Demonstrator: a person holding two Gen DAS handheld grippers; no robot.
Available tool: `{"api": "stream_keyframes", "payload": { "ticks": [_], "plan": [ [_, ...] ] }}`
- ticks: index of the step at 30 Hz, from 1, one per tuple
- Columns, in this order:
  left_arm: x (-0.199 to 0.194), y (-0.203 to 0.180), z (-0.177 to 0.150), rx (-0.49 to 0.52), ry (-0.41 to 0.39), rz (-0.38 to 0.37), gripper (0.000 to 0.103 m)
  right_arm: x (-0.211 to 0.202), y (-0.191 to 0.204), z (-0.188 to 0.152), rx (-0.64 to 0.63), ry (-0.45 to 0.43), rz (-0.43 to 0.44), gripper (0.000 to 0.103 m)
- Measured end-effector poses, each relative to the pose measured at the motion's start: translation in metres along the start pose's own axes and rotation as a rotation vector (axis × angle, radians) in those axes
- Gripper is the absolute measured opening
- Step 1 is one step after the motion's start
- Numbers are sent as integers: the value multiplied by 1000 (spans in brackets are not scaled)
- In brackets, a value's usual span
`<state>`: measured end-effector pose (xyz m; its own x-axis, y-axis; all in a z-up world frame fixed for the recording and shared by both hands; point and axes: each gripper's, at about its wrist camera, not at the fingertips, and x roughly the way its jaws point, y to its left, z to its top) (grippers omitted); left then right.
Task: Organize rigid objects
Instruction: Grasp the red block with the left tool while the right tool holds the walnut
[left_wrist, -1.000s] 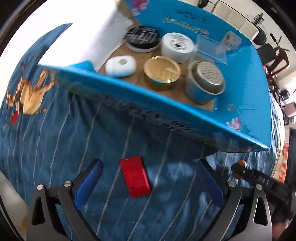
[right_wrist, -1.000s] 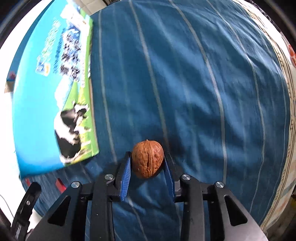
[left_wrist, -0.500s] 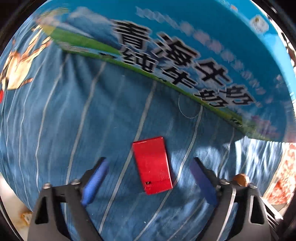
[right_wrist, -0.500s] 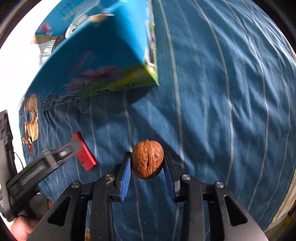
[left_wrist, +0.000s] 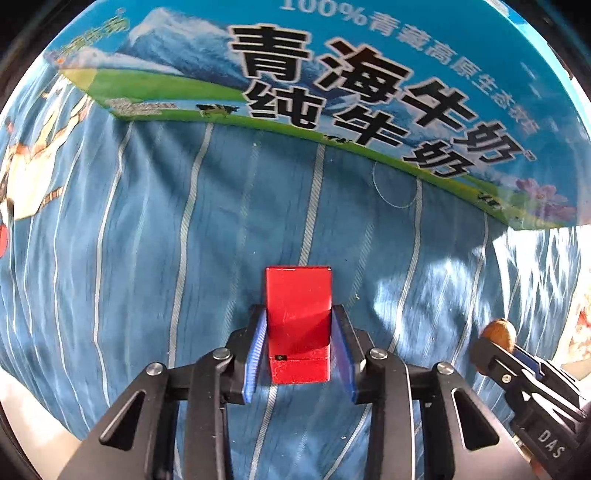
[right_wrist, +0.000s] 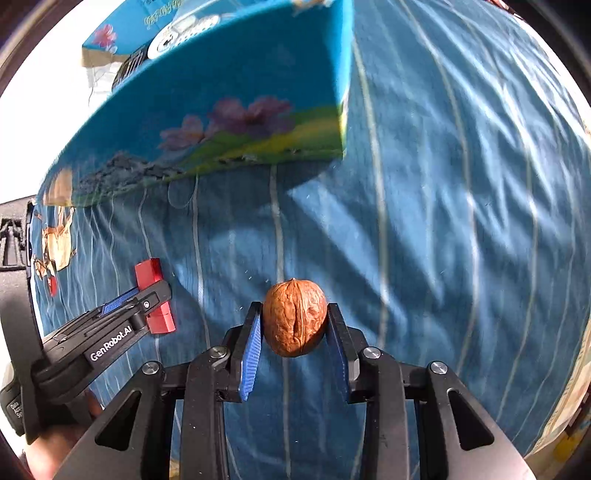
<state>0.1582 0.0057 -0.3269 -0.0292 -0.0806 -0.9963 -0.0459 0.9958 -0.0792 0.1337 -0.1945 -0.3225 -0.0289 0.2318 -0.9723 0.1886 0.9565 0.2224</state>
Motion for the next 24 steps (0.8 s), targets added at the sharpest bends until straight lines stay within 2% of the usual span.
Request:
{"api": "stream_keyframes", "payload": {
  "ticks": [3,8,15,21,24],
  "plan": [
    [3,-11,3,53,-1,26,34,10,9,-3,3,11,1,36],
    [-10,-17,8,67,-35,8,31,14,20,-6,-5,11,-3,36],
    [-76,-15,12,78,-137,-54,31,-13,35,-13,-36,-33,16,36],
    [-151,-9,6,113,-262,-94,31,-55,55,-18,-69,-73,87,36],
    [-183,-5,17,126,-329,-114,31,-82,64,-17,-76,-109,133,36]
  ]
}}
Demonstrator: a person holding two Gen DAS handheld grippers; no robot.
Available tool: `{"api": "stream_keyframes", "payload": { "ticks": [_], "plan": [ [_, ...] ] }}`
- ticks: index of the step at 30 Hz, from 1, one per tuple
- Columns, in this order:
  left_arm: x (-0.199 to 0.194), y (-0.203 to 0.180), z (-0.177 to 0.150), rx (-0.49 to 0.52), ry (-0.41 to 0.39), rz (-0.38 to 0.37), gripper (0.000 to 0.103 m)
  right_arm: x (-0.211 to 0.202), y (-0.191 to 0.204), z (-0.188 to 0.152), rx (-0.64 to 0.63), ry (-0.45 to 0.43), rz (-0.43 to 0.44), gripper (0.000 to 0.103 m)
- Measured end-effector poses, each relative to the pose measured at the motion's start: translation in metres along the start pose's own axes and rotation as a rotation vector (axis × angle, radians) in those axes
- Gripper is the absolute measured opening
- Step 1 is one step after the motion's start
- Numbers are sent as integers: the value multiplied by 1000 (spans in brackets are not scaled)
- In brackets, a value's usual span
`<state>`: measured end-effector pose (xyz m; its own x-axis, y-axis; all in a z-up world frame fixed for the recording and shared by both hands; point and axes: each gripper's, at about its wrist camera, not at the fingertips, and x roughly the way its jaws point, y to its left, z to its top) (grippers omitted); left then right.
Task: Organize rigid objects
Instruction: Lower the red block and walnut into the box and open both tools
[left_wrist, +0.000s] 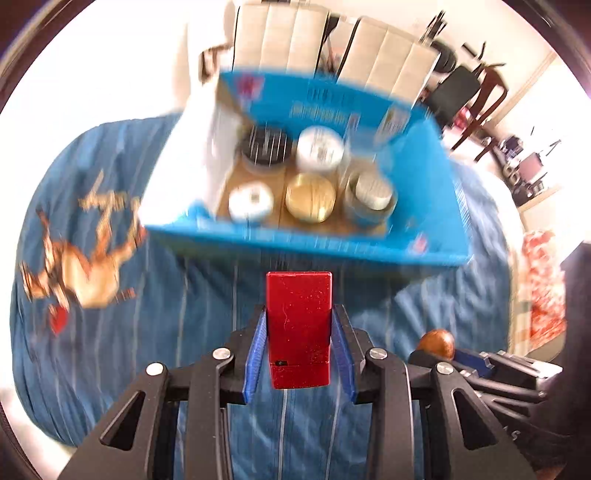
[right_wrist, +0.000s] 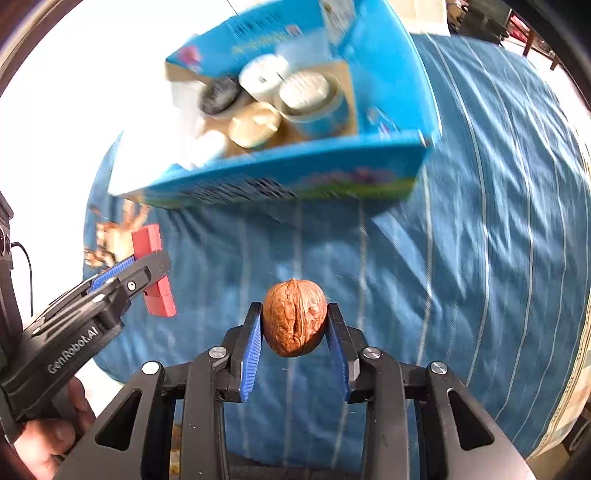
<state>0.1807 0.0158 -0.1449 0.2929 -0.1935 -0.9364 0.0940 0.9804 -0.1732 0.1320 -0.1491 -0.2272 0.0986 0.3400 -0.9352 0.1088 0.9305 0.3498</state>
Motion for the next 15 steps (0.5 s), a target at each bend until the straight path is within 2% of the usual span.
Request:
{"api": "stream_keyframes", "payload": {
  "ticks": [4,8,12,15],
  "plan": [
    [-16,13,36,21,-74,-22,31,-35,7,20,24,-48,65,36],
    [-2,20,78,43,-87,-18,31,-51,16,56,49,-114,66,36],
    [29,37,114,62,-44,-7,31,-33,18,97,96,-118,73,36],
    [64,50,132,71,22,0,31,-8,21,122,112,-103,63,36]
  ]
}}
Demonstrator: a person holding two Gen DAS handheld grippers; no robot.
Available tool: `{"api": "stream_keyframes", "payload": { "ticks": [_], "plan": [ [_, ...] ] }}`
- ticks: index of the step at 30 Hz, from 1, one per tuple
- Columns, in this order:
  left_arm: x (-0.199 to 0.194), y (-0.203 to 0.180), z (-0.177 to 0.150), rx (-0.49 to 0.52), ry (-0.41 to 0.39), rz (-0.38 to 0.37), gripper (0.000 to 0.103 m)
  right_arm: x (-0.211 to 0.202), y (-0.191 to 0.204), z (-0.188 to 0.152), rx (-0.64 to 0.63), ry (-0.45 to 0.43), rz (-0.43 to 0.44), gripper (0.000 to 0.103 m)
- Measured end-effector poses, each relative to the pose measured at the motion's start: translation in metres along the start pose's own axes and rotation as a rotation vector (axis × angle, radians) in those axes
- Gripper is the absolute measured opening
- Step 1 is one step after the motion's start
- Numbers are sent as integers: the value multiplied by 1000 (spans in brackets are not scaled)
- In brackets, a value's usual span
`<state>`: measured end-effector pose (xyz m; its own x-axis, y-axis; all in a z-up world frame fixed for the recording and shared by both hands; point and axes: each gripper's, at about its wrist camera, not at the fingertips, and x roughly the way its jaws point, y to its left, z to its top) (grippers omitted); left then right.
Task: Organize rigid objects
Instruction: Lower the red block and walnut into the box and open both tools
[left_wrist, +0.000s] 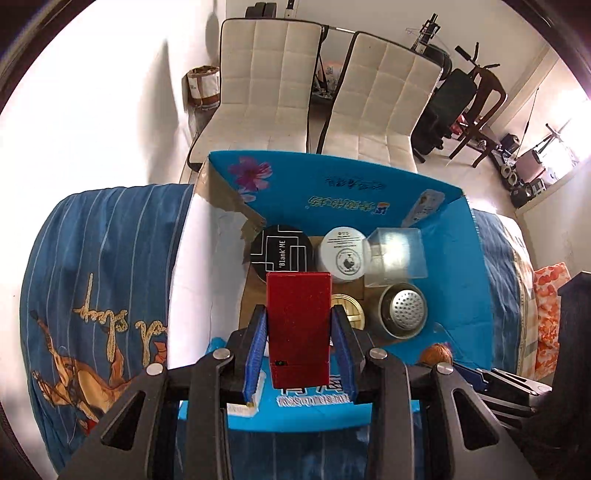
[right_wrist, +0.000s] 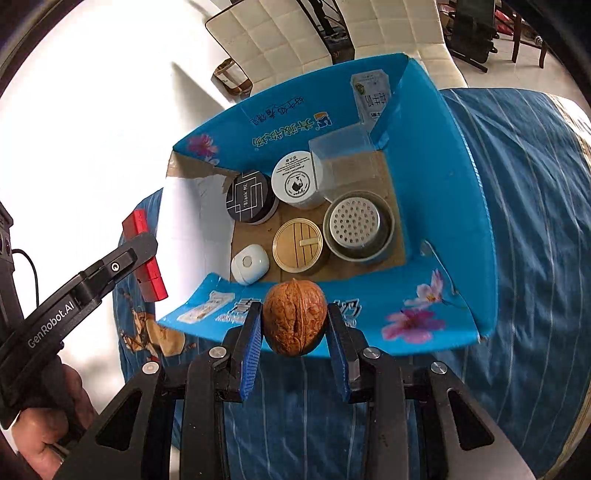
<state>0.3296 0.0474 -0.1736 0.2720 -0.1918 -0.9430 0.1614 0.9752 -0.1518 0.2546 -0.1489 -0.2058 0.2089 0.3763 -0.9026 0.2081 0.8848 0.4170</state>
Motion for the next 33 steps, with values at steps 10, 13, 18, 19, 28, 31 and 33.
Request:
{"api": "stream_keyframes", "payload": {
  "ticks": [10,13,18,19,28,31,33],
  "plan": [
    [87,23,23,47,180,49,31,92,7,34,12,91,-105,36],
    [99,19,22,86,212,66,31,106,7,34,9,118,-131,36],
    [115,19,19,108,256,88,32,126,9,36,-9,144,-175,36],
    [117,20,18,108,262,89,32,130,10,36,-15,152,-186,36],
    [102,19,16,91,246,77,46,150,12,39,-24,201,-237,36],
    [88,17,14,81,221,60,59,150,12,36,-42,206,-258,41],
    [77,16,11,77,197,62,72,145,14,34,-52,203,-256,46]
  ]
}}
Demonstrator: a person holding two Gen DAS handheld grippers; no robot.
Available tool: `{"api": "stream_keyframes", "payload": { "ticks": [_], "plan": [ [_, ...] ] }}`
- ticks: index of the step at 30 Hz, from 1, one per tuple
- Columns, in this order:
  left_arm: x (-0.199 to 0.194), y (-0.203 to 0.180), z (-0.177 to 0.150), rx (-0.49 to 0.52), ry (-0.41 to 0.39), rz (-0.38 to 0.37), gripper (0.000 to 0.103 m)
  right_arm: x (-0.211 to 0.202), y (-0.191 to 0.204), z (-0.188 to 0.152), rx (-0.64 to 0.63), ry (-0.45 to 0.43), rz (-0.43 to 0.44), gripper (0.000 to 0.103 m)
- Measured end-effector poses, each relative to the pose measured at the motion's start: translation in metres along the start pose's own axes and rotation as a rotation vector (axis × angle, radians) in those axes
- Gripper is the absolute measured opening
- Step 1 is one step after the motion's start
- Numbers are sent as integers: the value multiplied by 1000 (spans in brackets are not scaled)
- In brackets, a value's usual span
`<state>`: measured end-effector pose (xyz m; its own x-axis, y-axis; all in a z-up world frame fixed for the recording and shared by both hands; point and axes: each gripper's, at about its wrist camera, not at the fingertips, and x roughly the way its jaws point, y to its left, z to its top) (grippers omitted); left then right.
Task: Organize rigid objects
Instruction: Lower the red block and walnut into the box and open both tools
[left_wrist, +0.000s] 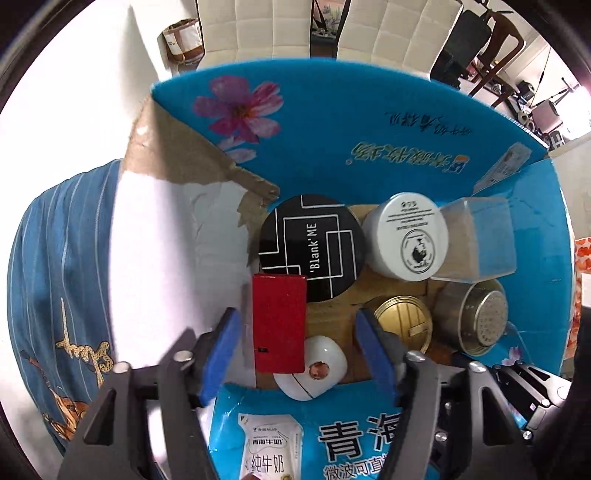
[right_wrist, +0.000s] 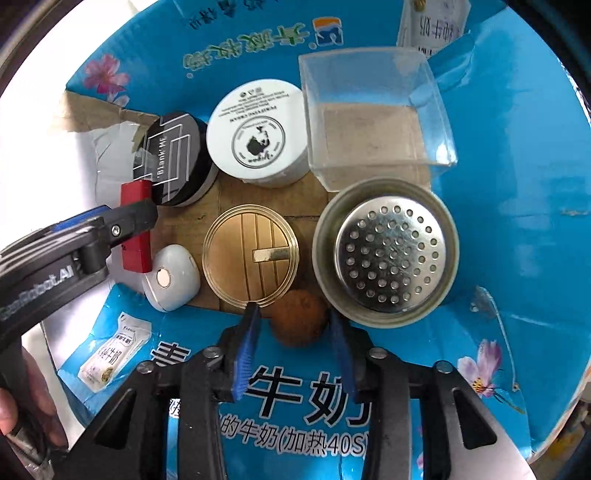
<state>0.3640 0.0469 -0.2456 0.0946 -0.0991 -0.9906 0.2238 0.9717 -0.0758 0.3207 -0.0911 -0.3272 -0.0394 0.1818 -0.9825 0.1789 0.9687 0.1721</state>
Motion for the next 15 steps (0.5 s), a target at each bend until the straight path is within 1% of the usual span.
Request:
{"api": "stream_keyframes", "payload": {
  "ticks": [1,2,3,5,7,10,11,12,13,14,15],
  "plan": [
    [-6,0,-3,-6,-15,2,80,-2,1,-1,-1,-2,5,47],
    [-11,1,-5,-11,-26,-2,87,-4,1,-2,0,-5,4,48],
    [-15,2,-8,-17,-33,-3,90,-8,2,-4,-2,-9,1,48],
    [-22,7,-14,-33,-37,4,102,-15,2,-8,-4,-20,-4,49],
    [-31,10,-17,-50,-57,2,103,-24,1,-14,-8,-35,-19,56],
    [-44,19,-21,-64,-76,-7,103,-42,0,-17,-19,-77,-63,61],
    [-43,22,-23,-64,-83,0,103,-51,1,-18,-22,-91,-85,64],
    [-45,19,-24,-62,-91,3,103,-57,1,-20,-22,-109,-102,71],
    [-46,18,-25,-61,-98,5,103,-62,-1,-20,-21,-130,-125,80],
    [-46,18,-27,-62,-99,9,103,-69,-3,-23,-19,-143,-147,86],
    [-44,17,-29,-62,-99,10,103,-72,-5,-23,-13,-156,-159,96]
  ]
}}
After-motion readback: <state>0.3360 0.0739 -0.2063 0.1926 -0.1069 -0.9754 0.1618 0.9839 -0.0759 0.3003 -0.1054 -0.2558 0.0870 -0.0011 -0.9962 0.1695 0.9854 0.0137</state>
